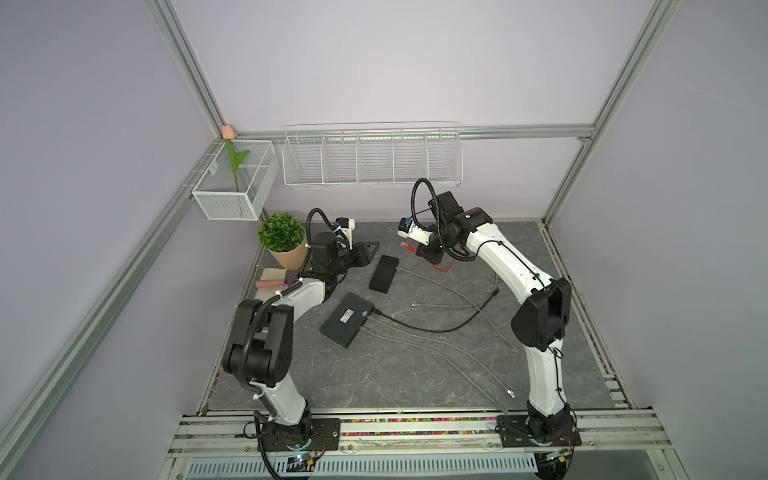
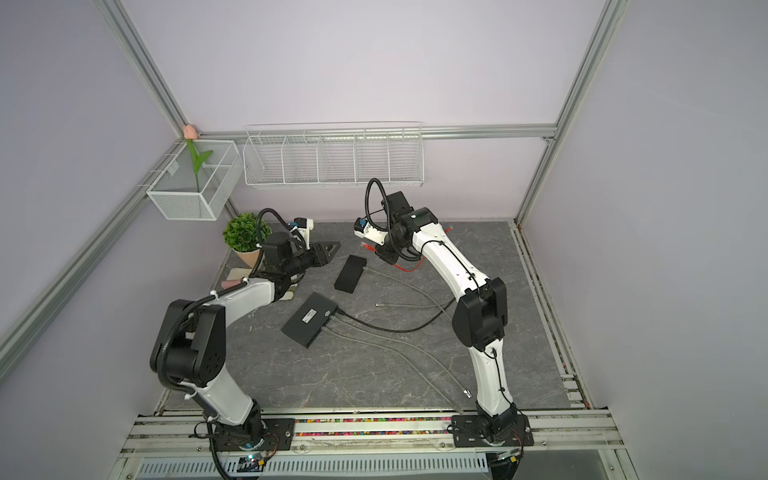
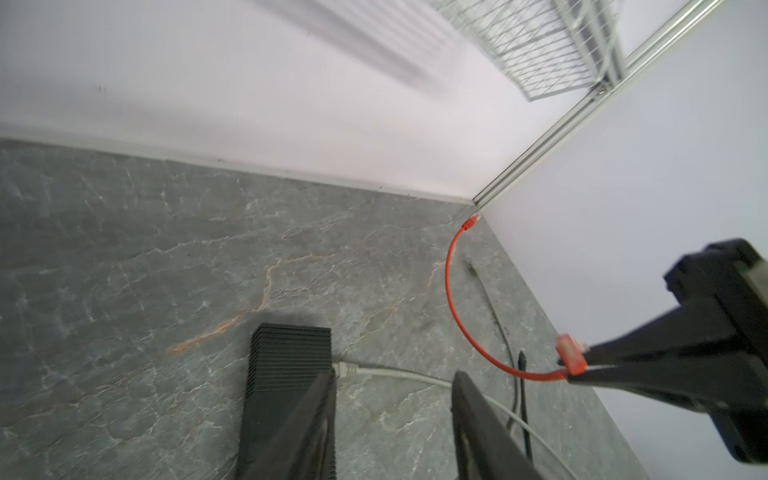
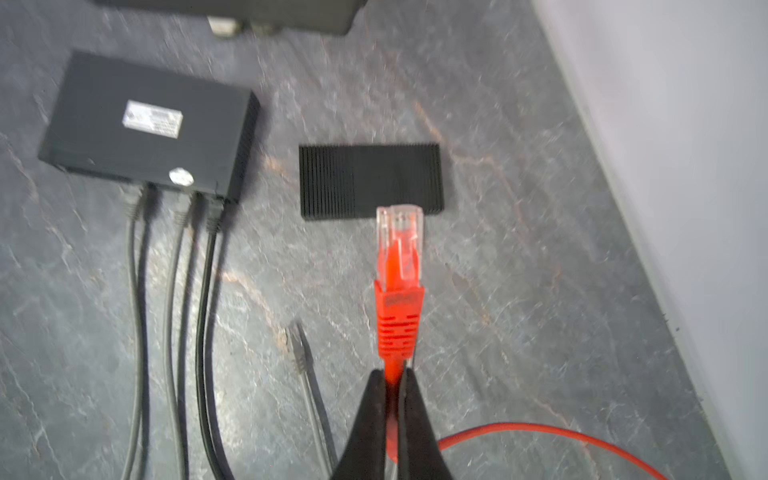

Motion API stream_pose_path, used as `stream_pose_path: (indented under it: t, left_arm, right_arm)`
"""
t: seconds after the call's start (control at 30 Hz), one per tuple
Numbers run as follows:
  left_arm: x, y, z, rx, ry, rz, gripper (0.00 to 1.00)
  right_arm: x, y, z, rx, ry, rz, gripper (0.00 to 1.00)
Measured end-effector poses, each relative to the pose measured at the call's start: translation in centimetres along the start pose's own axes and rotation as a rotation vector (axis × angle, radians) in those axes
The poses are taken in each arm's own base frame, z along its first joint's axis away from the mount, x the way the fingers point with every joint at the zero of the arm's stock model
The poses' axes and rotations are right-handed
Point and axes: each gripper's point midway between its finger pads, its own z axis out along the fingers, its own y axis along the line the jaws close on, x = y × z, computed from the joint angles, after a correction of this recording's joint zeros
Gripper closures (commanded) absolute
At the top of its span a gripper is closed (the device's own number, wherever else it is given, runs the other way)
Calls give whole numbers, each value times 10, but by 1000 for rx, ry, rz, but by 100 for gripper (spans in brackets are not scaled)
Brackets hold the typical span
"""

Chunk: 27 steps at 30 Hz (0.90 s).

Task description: Insert the plug into the switch port

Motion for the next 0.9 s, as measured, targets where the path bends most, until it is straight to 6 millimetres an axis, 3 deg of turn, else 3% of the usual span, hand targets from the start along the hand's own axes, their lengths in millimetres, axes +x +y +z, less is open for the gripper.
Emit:
stream_pose_path:
  t: [0.13, 0.3, 0.6, 0.9]
  left_arm:
    - [34, 35, 24, -63, 109, -56, 55]
    - [60, 56, 31, -120, 191, -85, 54]
    - [58, 66, 43, -146, 210, -68, 54]
    - [65, 79, 57, -151, 240, -75, 56]
  right_arm:
    - [22, 13, 20, -45, 81, -2, 93]
    - [26, 9, 48, -62, 116, -13, 93]
    - [40, 0, 110, -95, 223, -37, 93]
    - [50, 10, 116, -106, 294, -67, 93]
